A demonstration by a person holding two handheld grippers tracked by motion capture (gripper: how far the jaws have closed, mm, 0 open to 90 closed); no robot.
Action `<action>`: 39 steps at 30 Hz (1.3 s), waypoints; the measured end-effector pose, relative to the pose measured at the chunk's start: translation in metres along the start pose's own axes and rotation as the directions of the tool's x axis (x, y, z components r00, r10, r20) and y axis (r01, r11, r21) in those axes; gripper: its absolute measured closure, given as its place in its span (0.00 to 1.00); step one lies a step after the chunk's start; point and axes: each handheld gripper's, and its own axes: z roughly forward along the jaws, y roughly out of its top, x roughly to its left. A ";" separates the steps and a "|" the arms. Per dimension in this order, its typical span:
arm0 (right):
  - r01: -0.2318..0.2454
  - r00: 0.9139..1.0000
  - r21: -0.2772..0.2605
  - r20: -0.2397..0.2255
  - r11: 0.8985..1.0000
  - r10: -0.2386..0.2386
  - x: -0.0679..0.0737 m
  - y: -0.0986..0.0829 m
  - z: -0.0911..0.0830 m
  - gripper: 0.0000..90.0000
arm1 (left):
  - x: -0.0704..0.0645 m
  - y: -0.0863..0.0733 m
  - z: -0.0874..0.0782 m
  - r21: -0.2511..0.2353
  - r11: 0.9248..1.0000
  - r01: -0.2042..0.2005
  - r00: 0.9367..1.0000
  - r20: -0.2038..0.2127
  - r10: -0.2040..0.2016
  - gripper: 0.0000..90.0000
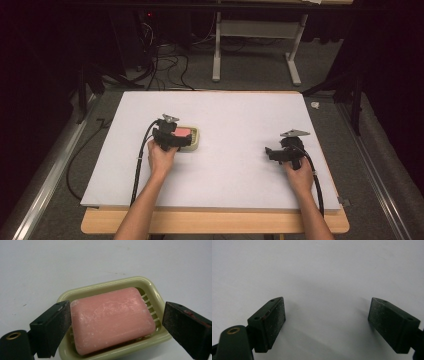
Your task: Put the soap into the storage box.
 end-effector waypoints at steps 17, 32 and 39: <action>0.000 1.000 0.000 0.000 1.000 0.000 0.000 0.000 0.000 0.17 | -0.001 -0.004 -0.025 -0.042 0.998 -0.048 0.998 0.046 0.050 0.14; 0.000 1.000 0.000 0.000 1.000 0.000 0.000 0.000 0.000 0.17 | -0.006 -0.009 -0.042 -0.081 0.994 -0.071 0.995 0.066 0.076 0.16; 0.000 1.000 0.000 0.000 1.000 0.000 0.000 0.000 0.000 0.17 | -0.003 -0.014 -0.046 -0.092 0.994 -0.058 0.995 0.076 0.065 0.16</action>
